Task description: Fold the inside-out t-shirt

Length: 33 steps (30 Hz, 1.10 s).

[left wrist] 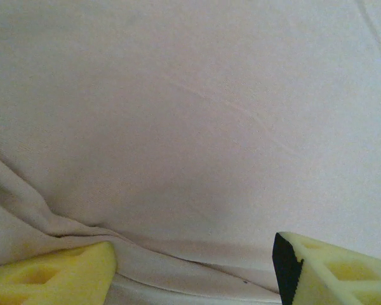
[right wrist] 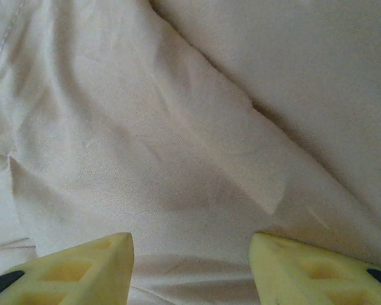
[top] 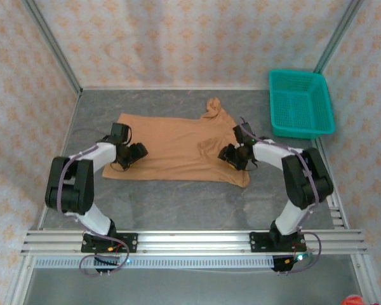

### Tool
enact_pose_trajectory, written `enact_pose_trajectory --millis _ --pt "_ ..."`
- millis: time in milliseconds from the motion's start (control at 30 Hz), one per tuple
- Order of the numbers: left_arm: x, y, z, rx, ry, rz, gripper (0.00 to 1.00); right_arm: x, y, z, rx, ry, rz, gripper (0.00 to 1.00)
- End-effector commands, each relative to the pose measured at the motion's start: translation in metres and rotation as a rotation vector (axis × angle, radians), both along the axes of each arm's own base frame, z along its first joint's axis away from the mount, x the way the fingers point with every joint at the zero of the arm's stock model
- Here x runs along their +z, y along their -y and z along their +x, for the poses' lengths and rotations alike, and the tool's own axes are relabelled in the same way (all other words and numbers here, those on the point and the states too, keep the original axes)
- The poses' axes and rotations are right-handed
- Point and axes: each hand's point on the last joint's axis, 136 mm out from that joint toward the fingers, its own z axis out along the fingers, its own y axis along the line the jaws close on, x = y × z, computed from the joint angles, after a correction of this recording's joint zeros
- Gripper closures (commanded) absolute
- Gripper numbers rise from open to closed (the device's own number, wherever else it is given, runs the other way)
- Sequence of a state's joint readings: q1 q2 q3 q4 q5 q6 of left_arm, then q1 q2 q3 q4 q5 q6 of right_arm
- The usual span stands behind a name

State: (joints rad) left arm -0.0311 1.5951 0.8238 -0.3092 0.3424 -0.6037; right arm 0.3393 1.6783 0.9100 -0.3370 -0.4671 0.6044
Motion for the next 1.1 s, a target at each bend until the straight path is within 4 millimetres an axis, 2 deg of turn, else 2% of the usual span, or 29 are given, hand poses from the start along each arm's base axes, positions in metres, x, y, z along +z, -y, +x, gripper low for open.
enact_pose_trajectory --millis 0,100,233,333,433,500,600,667,800,867,1067 --pt "-0.015 0.001 -0.051 0.054 -0.119 -0.017 0.30 -0.029 0.046 -0.065 -0.025 -0.174 -0.187 0.46" --pt "0.001 -0.001 -0.055 0.057 -0.090 -0.007 0.29 -0.018 0.048 -0.064 -0.027 -0.142 -0.190 0.46" --pt "0.032 -0.008 -0.036 0.022 -0.037 0.053 0.27 0.011 0.039 -0.038 -0.010 -0.078 -0.171 0.46" --pt "0.060 -0.018 -0.009 -0.014 -0.015 0.132 0.27 0.049 0.034 0.000 -0.005 0.032 -0.183 0.45" --pt "0.079 -0.027 0.028 -0.029 0.016 0.169 0.27 0.086 0.030 0.047 -0.010 0.155 -0.201 0.44" --pt "0.082 -0.038 0.053 -0.005 0.007 0.180 0.27 0.104 0.028 0.084 -0.031 0.239 -0.218 0.44" --pt "0.075 -0.057 0.088 0.043 -0.021 0.180 0.28 0.115 0.027 0.134 -0.072 0.332 -0.255 0.45" --pt "0.063 -0.064 0.112 0.061 -0.038 0.159 0.29 0.112 0.027 0.162 -0.101 0.354 -0.273 0.46" --pt "0.047 -0.073 0.148 0.064 -0.066 0.127 0.30 0.089 0.014 0.210 -0.101 0.358 -0.247 0.49" --pt "0.040 -0.078 0.161 0.063 -0.076 0.127 0.30 0.073 0.007 0.230 -0.080 0.346 -0.239 0.50" --pt "0.021 -0.086 0.184 0.061 -0.100 0.127 0.29 0.048 0.000 0.280 -0.036 0.358 -0.300 0.50"
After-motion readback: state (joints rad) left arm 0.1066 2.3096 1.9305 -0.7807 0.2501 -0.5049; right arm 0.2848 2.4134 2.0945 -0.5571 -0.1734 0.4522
